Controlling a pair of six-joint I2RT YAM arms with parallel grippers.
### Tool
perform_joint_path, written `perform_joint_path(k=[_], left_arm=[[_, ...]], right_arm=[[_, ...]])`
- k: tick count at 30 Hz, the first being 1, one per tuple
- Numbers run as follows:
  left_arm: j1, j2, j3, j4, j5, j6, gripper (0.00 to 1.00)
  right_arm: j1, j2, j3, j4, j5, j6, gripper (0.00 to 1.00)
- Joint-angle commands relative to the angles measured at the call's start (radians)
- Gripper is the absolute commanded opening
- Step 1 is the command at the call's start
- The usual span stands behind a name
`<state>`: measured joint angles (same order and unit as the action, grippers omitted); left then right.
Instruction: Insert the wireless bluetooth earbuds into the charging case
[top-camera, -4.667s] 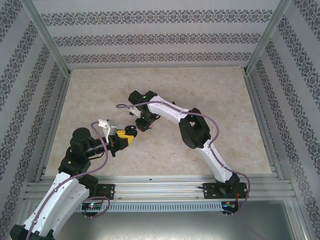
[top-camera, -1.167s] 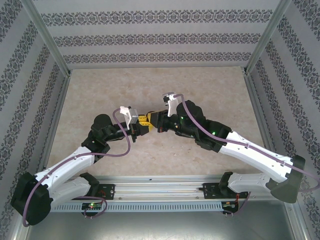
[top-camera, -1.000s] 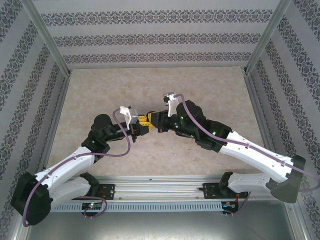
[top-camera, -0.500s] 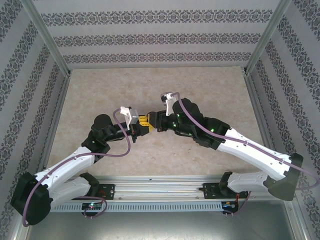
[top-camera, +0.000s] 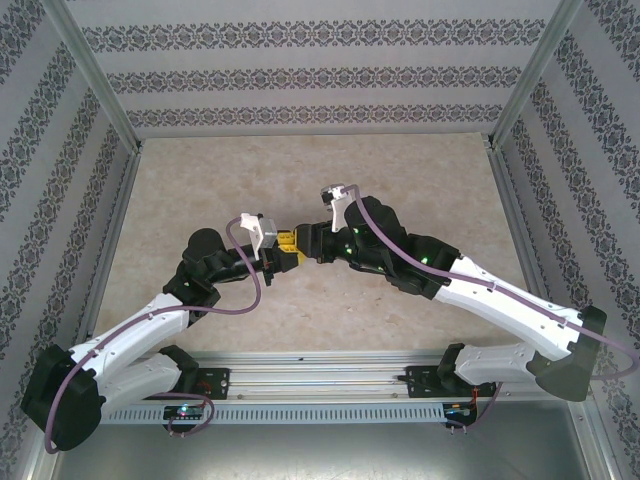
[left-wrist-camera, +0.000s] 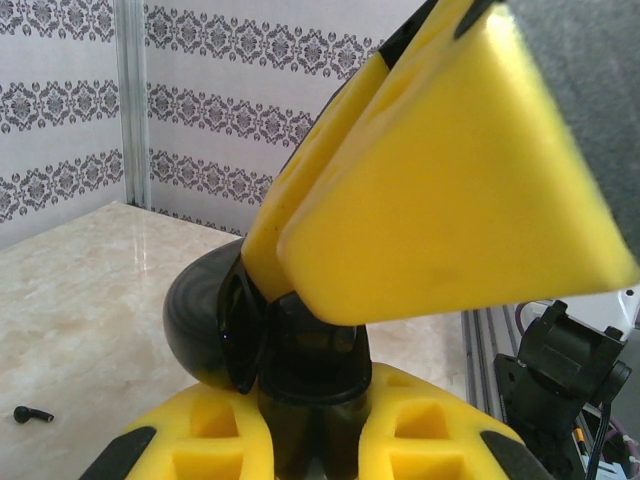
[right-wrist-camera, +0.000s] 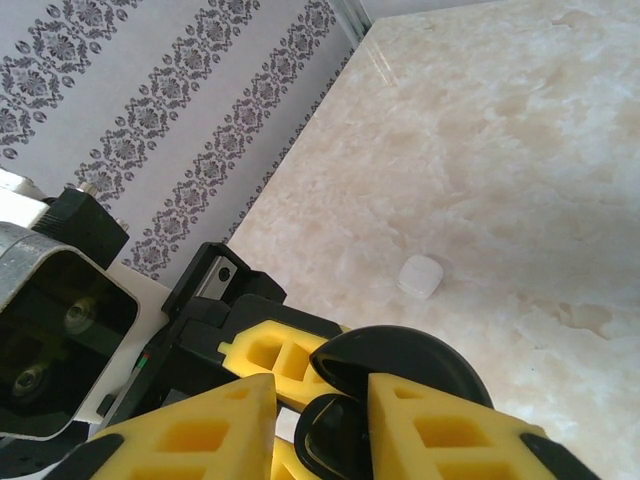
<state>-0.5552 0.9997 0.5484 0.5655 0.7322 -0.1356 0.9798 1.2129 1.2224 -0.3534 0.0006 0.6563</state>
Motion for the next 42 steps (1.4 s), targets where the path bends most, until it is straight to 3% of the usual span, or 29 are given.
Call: perform_joint_path(k=[1,19,42], left_arm=[[-0.011,-0.035,0.018,0.077,0.022,-0.009,0.0],[-0.011,-0.044,-0.004,0.032,-0.009,0.026,0.0],[-0.011,-0.07,0.015,-0.036,-0.005,0.074,0.0]], right_arm=[[0.01,-0.003,0.021,-0.061,0.024,0.001,0.32],[0.014,-0.053,0.091,-0.118,0.032,0.004,0.35],[0.048,0.133,0.25,-0.293,0.03,-0.097,0.37]])
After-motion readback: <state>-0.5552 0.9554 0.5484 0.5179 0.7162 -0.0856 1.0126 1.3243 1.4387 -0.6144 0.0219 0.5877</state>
